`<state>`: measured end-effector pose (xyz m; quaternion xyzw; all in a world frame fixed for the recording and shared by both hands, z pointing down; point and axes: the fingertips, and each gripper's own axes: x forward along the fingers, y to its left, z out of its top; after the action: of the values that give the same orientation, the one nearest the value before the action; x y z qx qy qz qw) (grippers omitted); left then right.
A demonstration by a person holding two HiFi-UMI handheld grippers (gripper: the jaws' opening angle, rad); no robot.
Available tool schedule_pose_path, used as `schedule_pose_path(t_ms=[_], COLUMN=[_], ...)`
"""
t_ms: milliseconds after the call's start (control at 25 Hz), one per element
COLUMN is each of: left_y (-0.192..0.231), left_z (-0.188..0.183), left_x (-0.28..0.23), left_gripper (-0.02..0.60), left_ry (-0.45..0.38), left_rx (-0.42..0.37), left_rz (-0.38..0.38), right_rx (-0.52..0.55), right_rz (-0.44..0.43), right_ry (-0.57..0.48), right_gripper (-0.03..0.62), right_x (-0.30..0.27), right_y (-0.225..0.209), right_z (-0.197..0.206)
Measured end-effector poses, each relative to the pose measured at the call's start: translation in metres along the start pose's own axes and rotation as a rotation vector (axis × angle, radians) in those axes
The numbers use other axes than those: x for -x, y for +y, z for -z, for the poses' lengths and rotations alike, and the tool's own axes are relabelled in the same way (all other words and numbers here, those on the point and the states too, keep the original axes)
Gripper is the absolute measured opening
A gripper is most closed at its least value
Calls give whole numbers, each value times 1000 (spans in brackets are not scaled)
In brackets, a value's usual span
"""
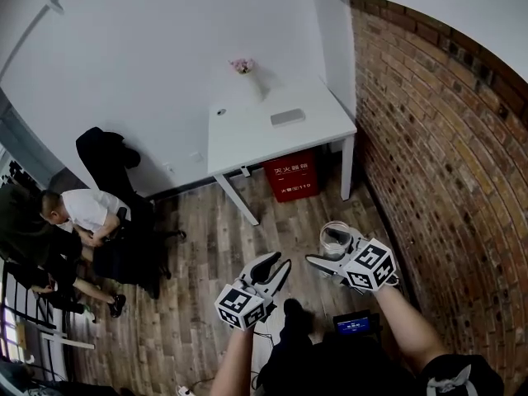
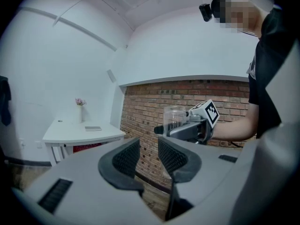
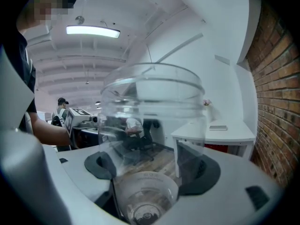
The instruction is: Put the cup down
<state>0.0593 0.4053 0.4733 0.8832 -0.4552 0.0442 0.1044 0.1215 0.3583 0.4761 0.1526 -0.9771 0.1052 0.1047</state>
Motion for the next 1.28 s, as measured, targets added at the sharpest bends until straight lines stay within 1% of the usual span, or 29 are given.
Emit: schedule_pose_path(t_ms=[160, 360, 520, 640, 880, 1040, 1120, 1280], left_y=[26, 74, 121, 166, 267, 324, 345, 368], left_z=[3, 1, -8, -16, -39, -51, -54, -59], left_x=[-22, -60, -96, -118, -150, -167, -173, -189], left_gripper=[115, 115, 115, 115, 115, 115, 115, 115], left_ry=[4, -1, -1, 8, 11, 10, 12, 14], left_rx=[11, 22, 26, 25, 25, 28, 35, 54], left_rz=[13, 47, 82, 101, 107, 115, 124, 152], right_rx=[-8, -14, -21, -25, -35, -46, -53, -62], right_rz=[13, 50, 80, 97, 119, 137, 144, 169], right_ry=[10, 23, 33, 37, 40, 39, 46, 64], right_gripper=[369, 368, 369, 368, 369, 368, 368, 369], right_x=[-16, -44, -78, -113, -189, -231, -248, -264], right_y=[-26, -71, -117, -151, -211, -243, -254, -275], right_z=[1, -3, -16, -33, -65, -83, -87, -95])
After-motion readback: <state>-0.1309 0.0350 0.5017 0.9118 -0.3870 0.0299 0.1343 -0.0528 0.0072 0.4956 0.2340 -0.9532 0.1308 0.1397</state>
